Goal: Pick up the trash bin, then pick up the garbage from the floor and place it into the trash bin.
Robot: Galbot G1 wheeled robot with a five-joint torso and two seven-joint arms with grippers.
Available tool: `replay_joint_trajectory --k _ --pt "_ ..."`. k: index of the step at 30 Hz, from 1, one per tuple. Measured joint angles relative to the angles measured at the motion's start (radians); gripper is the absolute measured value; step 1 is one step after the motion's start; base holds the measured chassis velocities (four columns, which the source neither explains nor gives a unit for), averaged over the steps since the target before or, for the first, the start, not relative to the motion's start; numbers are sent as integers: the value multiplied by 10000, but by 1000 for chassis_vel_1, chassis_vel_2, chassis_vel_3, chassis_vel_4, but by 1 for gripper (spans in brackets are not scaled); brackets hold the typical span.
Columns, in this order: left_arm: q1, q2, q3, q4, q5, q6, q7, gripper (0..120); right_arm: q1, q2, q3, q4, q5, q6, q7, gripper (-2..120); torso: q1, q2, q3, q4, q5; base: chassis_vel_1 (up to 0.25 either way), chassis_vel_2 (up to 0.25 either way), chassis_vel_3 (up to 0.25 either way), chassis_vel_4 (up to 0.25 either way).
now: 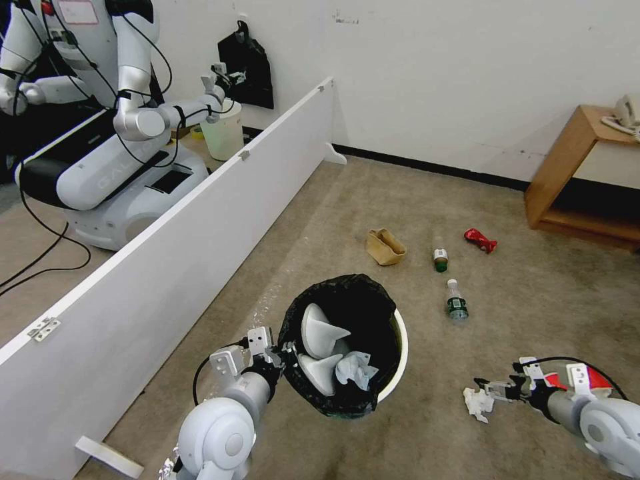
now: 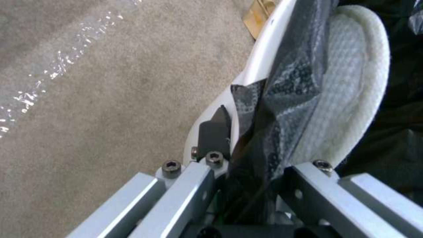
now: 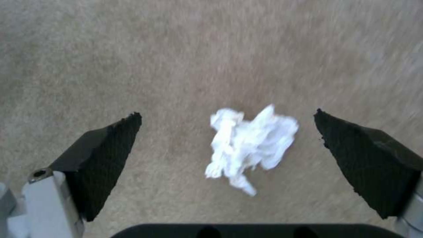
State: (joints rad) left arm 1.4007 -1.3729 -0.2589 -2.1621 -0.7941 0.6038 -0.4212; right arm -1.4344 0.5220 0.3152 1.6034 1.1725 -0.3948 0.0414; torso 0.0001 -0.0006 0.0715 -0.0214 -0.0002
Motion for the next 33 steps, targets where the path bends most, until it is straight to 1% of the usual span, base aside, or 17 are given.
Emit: replay_joint_trajectory --k 2,4,6,11,12,15,20,27,33 --pt "-9 22 -1 5 -20 -5 1 2 63 58 -63 -37 109 -52 55 100 0 0 0 -1 0 0 0 0 0" --pt "-17 134 -26 22 -91 -14 2 2 295 309 -280 -226 559 -229 295 100 0 0 1 0 -1 0 0 0 0" --pt "-16 186 -43 28 -121 -17 3 2 383 405 -355 -318 733 -330 383 100 0 0 0 0 1 0 0 0 0" --pt "-18 300 -64 74 -163 -36 8 2 562 498 -522 -484 924 -595 557 100 0 0 0 0 1 0 0 0 0" --pt "-29 309 -64 109 -164 -41 11 2 633 505 -604 -525 988 -775 593 100 0 0 0 0 0 0 0 0 0" --pt "-39 310 -59 130 -167 -43 14 2 678 523 -656 -546 1035 -853 617 100 0 -1 0 -1 0 0 0 0 0" --pt "-87 368 -65 186 -233 -56 22 2 947 768 -812 -630 1690 -1393 1255 100 0 -1 0 0 0 0 0 0 0" --pt "-96 414 -102 234 -264 -74 23 2 1132 922 -825 -820 2038 -1568 1616 100 0 0 0 0 0 0 0 0 0" --pt "-88 366 -104 293 -258 -77 26 2 1520 1137 -895 -1051 2481 -1708 1828 100 0 0 0 1 0 0 0 0 0"
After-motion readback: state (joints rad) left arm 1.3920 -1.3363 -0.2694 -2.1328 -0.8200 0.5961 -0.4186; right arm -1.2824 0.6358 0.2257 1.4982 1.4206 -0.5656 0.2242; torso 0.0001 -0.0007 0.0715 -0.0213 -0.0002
